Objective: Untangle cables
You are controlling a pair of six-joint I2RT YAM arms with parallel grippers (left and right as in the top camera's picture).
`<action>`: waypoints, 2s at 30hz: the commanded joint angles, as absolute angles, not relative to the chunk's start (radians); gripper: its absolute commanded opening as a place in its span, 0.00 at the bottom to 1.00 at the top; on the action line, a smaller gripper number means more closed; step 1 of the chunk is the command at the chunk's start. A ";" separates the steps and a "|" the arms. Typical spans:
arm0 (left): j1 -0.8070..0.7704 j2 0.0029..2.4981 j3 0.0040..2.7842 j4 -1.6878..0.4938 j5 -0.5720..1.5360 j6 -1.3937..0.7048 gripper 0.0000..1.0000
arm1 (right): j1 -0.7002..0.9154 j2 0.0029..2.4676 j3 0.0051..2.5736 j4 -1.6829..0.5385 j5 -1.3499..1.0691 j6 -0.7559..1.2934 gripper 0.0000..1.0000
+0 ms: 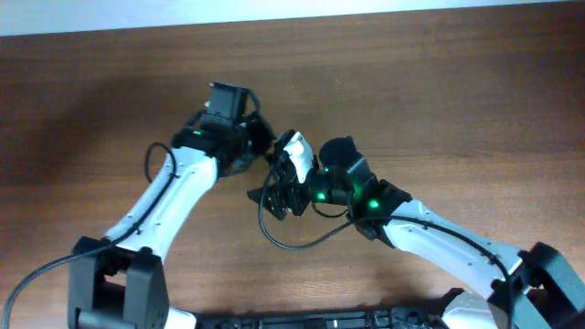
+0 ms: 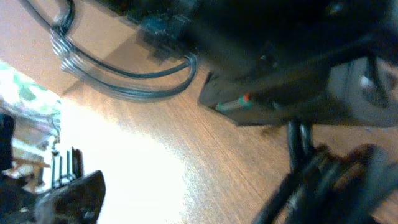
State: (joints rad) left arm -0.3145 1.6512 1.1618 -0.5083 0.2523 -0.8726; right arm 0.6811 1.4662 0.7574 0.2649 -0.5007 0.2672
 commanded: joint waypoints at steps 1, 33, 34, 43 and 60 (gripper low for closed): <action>-0.210 1.626 1.167 -0.517 0.384 -0.691 0.00 | 0.645 1.415 0.775 0.266 -0.471 0.297 0.95; -0.161 1.626 1.167 -0.630 0.843 -0.675 0.00 | 0.707 1.476 0.774 0.244 -0.504 -0.030 0.63; -0.164 1.626 1.167 -0.630 0.860 -0.679 0.00 | 0.707 1.483 0.774 0.244 -0.484 -0.030 0.59; -0.163 1.626 1.167 -0.630 0.901 -0.642 0.52 | 0.694 1.512 0.775 0.234 -0.454 0.020 0.04; -0.172 1.626 1.167 -0.596 0.643 -0.244 0.99 | 0.486 1.511 0.775 -0.020 -0.463 0.673 0.04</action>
State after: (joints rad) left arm -0.1738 1.6508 1.1614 -0.6014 0.6777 -0.3569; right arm 0.5129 1.5101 0.7635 -0.0181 -0.4744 0.6003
